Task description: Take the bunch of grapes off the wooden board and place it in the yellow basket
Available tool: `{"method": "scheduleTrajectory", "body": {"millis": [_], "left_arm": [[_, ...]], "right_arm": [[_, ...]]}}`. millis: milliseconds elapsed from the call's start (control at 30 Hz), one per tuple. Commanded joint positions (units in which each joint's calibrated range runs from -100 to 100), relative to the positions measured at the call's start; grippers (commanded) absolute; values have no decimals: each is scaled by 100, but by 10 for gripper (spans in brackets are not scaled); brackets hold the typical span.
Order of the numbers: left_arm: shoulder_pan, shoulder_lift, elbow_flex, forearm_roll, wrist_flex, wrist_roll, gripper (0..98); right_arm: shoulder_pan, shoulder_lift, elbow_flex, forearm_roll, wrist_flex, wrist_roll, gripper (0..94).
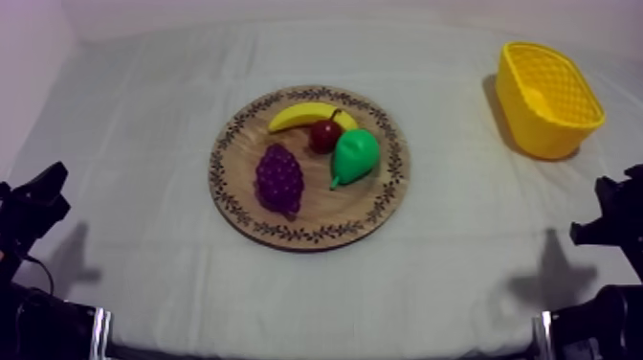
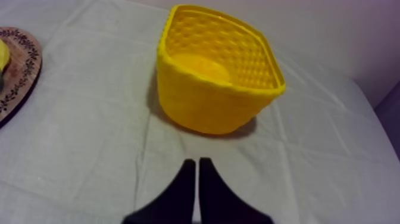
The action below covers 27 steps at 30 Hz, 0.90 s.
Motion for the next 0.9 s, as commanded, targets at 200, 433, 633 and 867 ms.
{"method": "scheduleTrajectory", "body": {"millis": [200, 433, 633, 867], "left_arm": [[0, 0, -2, -4, -5, -1, 1], [0, 0, -2, -4, -5, -1, 1], [0, 0, -2, -4, -5, -1, 1], [0, 0, -2, -4, -5, -1, 1]], "right_arm": [[3, -3, 3, 0, 3, 1, 3], [3, -3, 3, 9, 3, -8, 4], [3, -3, 3, 17, 3, 13, 4], [-14, -3, -33, 33, -29, -112, 4]]}}
